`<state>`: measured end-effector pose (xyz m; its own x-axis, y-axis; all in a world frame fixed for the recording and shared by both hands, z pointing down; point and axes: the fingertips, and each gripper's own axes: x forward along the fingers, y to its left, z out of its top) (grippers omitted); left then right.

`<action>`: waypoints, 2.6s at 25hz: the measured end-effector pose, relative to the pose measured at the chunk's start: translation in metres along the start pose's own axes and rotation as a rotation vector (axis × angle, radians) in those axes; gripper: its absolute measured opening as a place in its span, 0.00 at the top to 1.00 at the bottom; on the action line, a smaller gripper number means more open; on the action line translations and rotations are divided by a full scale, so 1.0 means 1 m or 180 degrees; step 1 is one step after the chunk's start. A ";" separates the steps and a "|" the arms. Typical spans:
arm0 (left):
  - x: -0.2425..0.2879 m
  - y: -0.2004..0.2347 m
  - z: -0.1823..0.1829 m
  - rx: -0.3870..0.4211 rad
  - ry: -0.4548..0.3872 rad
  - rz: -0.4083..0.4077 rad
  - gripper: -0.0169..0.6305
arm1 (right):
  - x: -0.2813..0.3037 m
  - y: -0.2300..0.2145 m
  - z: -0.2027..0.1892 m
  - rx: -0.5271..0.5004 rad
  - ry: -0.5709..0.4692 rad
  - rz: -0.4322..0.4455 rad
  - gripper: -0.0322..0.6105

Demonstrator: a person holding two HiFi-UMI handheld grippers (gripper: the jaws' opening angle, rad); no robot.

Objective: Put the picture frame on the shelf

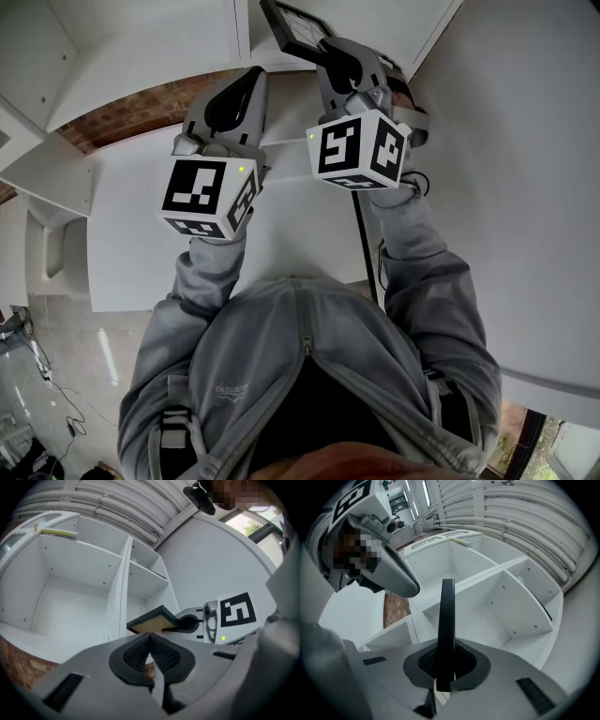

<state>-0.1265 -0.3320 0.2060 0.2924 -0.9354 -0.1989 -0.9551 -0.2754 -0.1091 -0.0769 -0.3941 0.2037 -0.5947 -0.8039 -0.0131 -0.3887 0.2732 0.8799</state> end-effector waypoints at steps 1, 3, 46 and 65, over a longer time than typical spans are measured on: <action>0.000 0.001 0.000 -0.0006 0.0001 -0.0005 0.96 | 0.002 0.002 0.001 -0.0077 0.0018 0.0012 0.89; 0.000 0.002 -0.001 -0.0026 0.0015 -0.0014 0.96 | 0.006 0.005 0.002 -0.0234 0.0045 0.0029 0.89; 0.010 0.008 -0.002 -0.0123 -0.0115 -0.0074 0.80 | -0.029 0.014 -0.023 0.2335 -0.0769 0.0759 0.70; 0.027 0.028 -0.012 0.0037 0.0007 0.0139 0.82 | 0.007 -0.002 -0.028 0.2674 -0.0857 0.0662 0.83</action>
<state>-0.1456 -0.3680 0.2095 0.2503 -0.9469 -0.2017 -0.9664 -0.2316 -0.1116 -0.0608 -0.4151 0.2148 -0.8136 -0.5734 -0.0961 -0.5779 0.7795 0.2419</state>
